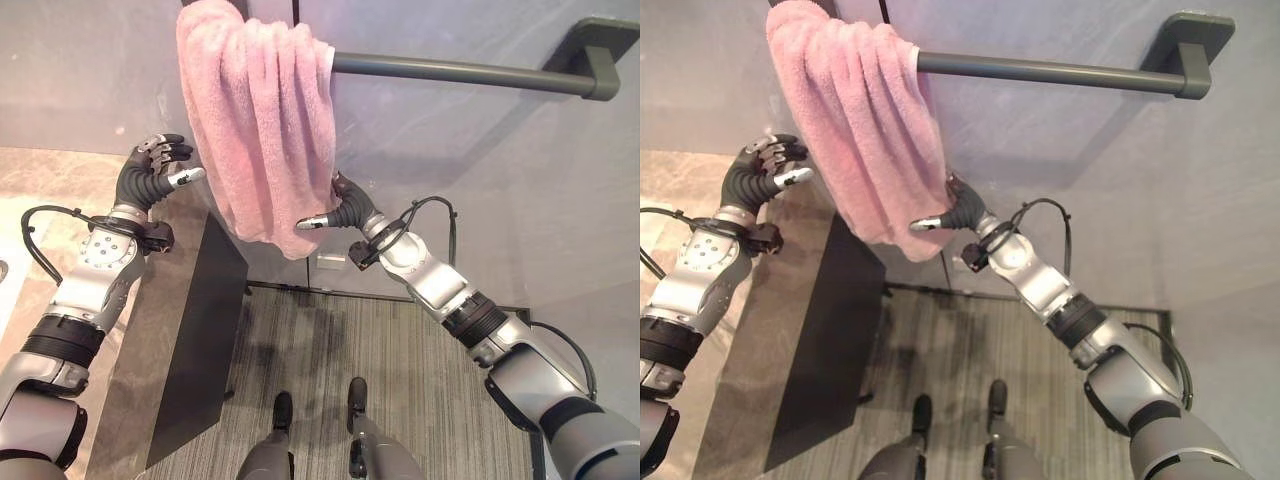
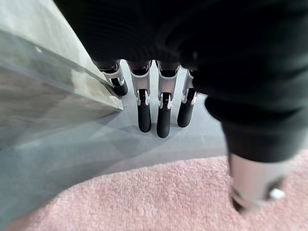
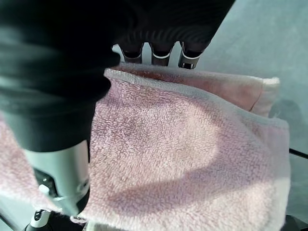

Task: Put brush and paste in cup on sink, flatten towel.

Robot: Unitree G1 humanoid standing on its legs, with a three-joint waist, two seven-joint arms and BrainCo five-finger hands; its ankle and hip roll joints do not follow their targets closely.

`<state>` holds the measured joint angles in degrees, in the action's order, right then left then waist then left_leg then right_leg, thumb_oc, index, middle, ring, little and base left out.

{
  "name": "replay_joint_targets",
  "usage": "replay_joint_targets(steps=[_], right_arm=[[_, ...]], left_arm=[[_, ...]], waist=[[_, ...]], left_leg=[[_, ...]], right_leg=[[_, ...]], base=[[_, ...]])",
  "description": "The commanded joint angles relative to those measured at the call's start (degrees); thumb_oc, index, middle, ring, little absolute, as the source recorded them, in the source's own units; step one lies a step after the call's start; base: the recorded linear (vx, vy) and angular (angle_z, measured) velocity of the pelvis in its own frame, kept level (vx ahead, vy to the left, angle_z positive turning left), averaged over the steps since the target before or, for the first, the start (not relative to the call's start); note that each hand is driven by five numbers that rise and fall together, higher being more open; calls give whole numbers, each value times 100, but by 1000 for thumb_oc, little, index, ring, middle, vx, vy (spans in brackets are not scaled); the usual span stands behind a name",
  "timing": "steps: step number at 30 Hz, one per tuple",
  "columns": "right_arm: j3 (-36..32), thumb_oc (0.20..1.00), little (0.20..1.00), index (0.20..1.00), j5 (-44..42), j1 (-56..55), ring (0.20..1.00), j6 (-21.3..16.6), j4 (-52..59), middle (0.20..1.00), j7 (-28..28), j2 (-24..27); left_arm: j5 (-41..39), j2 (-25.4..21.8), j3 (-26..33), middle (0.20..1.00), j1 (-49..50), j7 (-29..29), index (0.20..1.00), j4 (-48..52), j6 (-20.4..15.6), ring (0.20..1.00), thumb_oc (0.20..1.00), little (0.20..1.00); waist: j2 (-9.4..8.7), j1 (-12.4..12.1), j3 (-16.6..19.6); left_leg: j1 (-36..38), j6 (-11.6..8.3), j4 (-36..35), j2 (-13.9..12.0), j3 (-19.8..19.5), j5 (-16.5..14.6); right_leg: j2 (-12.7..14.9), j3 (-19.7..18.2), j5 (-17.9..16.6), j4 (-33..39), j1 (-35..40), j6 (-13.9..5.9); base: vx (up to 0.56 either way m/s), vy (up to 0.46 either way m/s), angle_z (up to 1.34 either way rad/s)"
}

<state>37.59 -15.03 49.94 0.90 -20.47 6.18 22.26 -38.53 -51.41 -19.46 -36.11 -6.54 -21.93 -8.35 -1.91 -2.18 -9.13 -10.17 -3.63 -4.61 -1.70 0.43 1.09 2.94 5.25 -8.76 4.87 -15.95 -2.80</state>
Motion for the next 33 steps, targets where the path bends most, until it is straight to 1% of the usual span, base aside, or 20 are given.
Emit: replay_joint_targets(steps=[1, 2, 3, 4, 7, 9, 10, 11, 12, 13, 14, 17, 19, 23, 25, 27, 29, 33], right_arm=[[59, 551, 551, 551, -215, 496, 551, -340, -33, 551, 44, -189], [65, 517, 517, 517, -225, 464, 517, -343, -20, 517, 28, -182], [75, 476, 476, 476, -256, 392, 476, -359, 71, 476, -25, -144], [81, 460, 460, 460, -250, 363, 460, -363, 99, 460, -41, -130], [53, 407, 407, 407, -263, 216, 407, -390, 228, 407, -124, -106], [15, 357, 357, 357, -271, 130, 357, -410, 299, 357, -164, -107], [-4, 344, 344, 344, -274, 89, 344, -424, 335, 344, -180, -109], [-19, 310, 310, 310, -279, 47, 310, -427, 378, 310, -191, -101], [-32, 228, 228, 228, -283, -33, 228, -452, 447, 228, -232, -112], [-47, 213, 213, 213, -292, -60, 213, -455, 445, 213, -240, -129], [-64, 200, 200, 200, -302, -91, 200, -456, 459, 200, -247, -145], [-89, 200, 200, 200, -310, -135, 200, -455, 493, 200, -255, -163], [-118, 200, 200, 200, -321, -194, 200, -466, 538, 200, -253, -182], [-189, 200, 200, 200, -306, -283, 200, -490, 693, 200, -259, -140], [-318, 200, 200, 200, -332, -359, 200, -526, 823, 200, -246, -97], [-381, 200, 200, 200, -354, -399, 200, -538, 900, 200, -238, -75], [-567, 200, 200, 200, -446, -579, 200, -607, 1212, 200, -277, 20], [-562, 200, 200, 200, -445, -586, 200, -603, 1219, 200, -278, 19]], left_arm=[[-236, 253, -686, 429, -1211, 335, 429, 48, -357, 429, 429, 429], [-265, 247, -738, 395, -1213, 391, 395, 69, -350, 395, 395, 395], [-323, 239, -837, 379, -1173, 537, 379, 186, -318, 379, 379, 379], [-329, 233, -879, 373, -1163, 588, 373, 223, -306, 373, 373, 373], [-360, 257, -983, 416, -1058, 788, 416, 346, -276, 416, 416, 416], [-349, 260, -1005, 438, -992, 876, 438, 414, -266, 438, 438, 438], [-379, 267, -1018, 438, -957, 931, 438, 445, -249, 438, 438, 438], [-390, 264, -1006, 420, -921, 976, 420, 469, -241, 420, 420, 420], [-407, 293, -969, 360, -817, 1043, 360, 495, -234, 360, 360, 360], [-401, 335, -958, 294, -788, 1053, 294, 466, -225, 294, 294, 294], [-362, 387, -951, 282, -762, 1063, 282, 409, -214, 282, 282, 282], [-268, 456, -933, 263, -729, 1038, 263, 376, -220, 263, 263, 263], [-182, 519, -894, 203, -688, 1013, 203, 322, -231, 203, 203, 203], [-110, 606, -699, 200, -472, 956, 200, 334, -232, 200, 200, 200], [-85, 628, -441, 200, -260, 923, 200, 378, -263, 200, 200, 200], [-52, 592, -333, 200, -175, 894, 200, 454, -277, 200, 200, 200], [130, 396, -53, 200, 149, 866, 200, 777, -307, 200, 200, 200], [134, 394, -39, 200, 171, 863, 200, 793, -301, 200, 200, 200]], waist=[[21, 276, 76], [26, 286, 77], [50, 313, 84], [57, 319, 85], [93, 349, 110], [124, 364, 124], [133, 372, 135], [144, 377, 143], [174, 390, 171], [184, 396, 175], [201, 405, 188], [215, 414, 196], [236, 420, 214], [248, 421, 269], [247, 407, 311], [248, 401, 324], [247, 374, 370], [249, 381, 372]], left_leg=[[-337, -69, -39, 97, 251, 535], [-335, -67, -39, 98, 258, 531], [-320, -63, -39, 107, 272, 521], [-314, -63, -39, 107, 280, 518], [-271, -54, -39, 110, 300, 497], [-249, -53, -39, 111, 319, 488], [-241, -52, -39, 113, 327, 482], [-231, -52, -39, 116, 340, 478], [-211, -55, -39, 113, 359, 474], [-206, -57, -39, 110, 365, 469], [-196, -61, -39, 104, 371, 467], [-192, -63, -39, 105, 372, 471], [-187, -68, -39, 100, 389, 473], [-136, -80, -39, 82, 392, 467], [-83, -91, -39, 67, 397, 460], [-61, -94, -39, 61, 395, 459], [-2, -101, -39, 45, 395, 446], [1, -101, -39, 45, 394, 445]], right_leg=[[422, -273, -43, 13, 197, -639], [424, -276, -45, 13, 196, -642], [430, -308, -50, 13, 206, -644], [436, -314, -49, 13, 209, -644], [447, -344, -41, 13, 231, -645], [449, -366, -38, 13, 239, -646], [453, -373, -35, 13, 248, -644], [453, -382, -32, 13, 253, -644], [457, -397, -33, 13, 256, -644], [459, -407, -29, 13, 261, -644], [460, -412, -24, 13, 264, -643], [456, -420, -14, 13, 276, -636], [453, -412, -12, 13, 282, -633], [442, -395, 14, 13, 330, -621], [432, -376, 40, 13, 390, -615], [429, -372, 52, 13, 417, -611], [419, -360, 81, 13, 487, -598], [419, -359, 83, 13, 491, -598]], base=[[0, 0, 0], [0, 0, 0], [0, 0, 0], [0, 0, 0], [0, 0, 0], [0, 0, 0], [0, 0, 0], [0, 0, 0], [0, 0, 0], [1, 5, -7], [-6, -1, -12], [-13, -1, -21], [-8, -1, -8], [-1, -10, -9], [0, 0, 0], [3, -5, 2], [0, 0, 0], [0, 0, 0]])
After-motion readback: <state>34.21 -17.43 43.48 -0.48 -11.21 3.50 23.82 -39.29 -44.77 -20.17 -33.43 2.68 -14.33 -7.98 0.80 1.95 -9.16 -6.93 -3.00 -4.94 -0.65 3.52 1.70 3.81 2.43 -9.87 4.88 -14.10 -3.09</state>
